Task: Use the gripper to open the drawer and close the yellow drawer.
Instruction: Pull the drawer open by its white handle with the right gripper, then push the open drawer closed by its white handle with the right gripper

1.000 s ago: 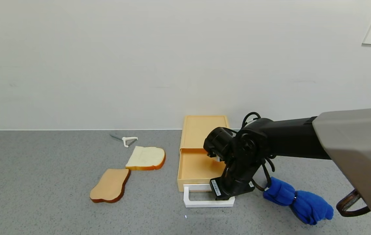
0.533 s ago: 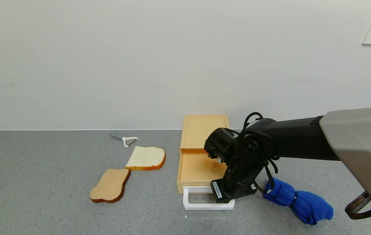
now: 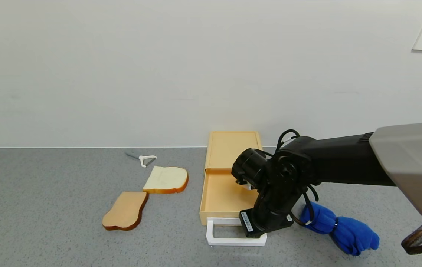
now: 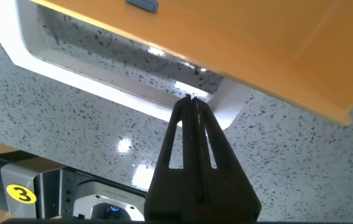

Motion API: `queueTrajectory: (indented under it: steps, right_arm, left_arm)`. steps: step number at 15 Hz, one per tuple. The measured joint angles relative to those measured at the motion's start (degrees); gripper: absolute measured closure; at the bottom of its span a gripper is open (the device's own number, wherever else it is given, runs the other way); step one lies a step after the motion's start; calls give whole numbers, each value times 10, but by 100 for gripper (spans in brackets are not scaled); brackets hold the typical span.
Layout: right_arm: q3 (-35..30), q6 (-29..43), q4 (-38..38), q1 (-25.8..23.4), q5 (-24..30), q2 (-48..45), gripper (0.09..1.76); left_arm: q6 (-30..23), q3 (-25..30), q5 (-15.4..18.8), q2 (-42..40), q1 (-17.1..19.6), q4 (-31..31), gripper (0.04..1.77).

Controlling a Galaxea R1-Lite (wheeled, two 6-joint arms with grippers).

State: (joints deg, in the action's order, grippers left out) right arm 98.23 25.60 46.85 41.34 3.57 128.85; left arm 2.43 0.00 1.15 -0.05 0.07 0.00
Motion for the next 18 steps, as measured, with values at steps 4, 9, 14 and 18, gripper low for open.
queueTrajectory:
  steps: [4,9,14,18]
  right_arm:
    - [-5,0,1,0,1,-13,173]
    - [-12,-5,1,2,5,-79,173]
    - [-60,-117,-14,-25,69,-208,173]
    - [-180,-184,-123,-76,149,-324,173]
  left_arm:
    - [-1,0,0,0,0,0,9]
    - [0,0,0,0,0,0,9]
    - [-1,0,0,0,0,0,9]
    - [-2,0,0,0,0,-1,9]
